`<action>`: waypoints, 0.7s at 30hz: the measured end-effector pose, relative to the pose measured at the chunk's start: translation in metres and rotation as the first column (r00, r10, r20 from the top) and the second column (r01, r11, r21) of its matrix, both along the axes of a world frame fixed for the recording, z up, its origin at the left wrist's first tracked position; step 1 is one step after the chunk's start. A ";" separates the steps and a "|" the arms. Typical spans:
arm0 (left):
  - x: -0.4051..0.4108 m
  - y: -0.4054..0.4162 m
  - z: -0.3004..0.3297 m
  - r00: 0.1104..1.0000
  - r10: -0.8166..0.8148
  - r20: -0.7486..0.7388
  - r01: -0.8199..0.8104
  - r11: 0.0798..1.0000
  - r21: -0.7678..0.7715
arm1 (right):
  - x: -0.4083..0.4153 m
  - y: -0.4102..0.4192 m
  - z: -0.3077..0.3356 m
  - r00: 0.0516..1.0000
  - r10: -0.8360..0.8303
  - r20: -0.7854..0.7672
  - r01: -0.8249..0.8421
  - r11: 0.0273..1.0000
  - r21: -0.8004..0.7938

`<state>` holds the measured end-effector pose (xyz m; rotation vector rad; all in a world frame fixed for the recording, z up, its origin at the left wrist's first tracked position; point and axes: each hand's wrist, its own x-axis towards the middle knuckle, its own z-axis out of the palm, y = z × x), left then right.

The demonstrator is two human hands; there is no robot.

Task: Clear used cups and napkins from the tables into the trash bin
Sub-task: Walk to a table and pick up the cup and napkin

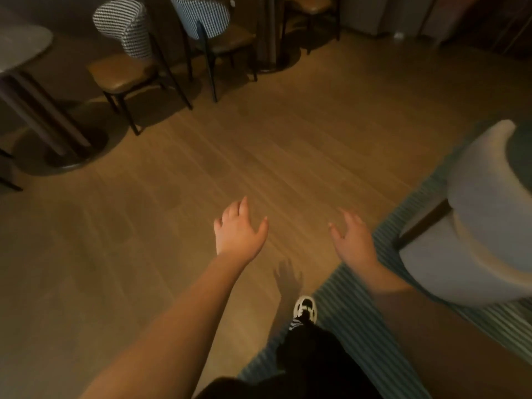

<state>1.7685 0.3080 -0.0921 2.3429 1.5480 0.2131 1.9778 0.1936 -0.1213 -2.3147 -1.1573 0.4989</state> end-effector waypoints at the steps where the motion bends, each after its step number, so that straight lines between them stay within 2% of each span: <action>1: 0.025 0.024 0.004 1.000 0.013 0.002 -0.013 1.000 0.002 | 0.027 0.026 0.005 1.000 0.005 0.003 -0.005 1.000 0.001; 7: 0.161 0.148 0.026 1.000 0.004 0.022 -0.005 1.000 0.030 | 0.156 0.150 0.032 0.999 -0.018 -0.035 0.016 0.998 -0.055; 13: 0.297 0.285 0.015 0.999 -0.035 0.039 0.034 0.999 0.028 | 0.285 0.276 0.021 0.998 -0.066 0.002 0.066 0.998 -0.025; 18: 0.409 0.433 -0.007 0.995 -0.039 0.088 0.036 0.998 0.045 | 0.400 0.421 -0.002 0.998 -0.065 0.024 0.065 0.998 0.024; 21: 0.474 0.534 -0.004 0.996 -0.057 0.069 0.054 0.998 0.046 | 0.467 0.520 0.002 0.997 -0.060 0.057 0.059 0.998 0.015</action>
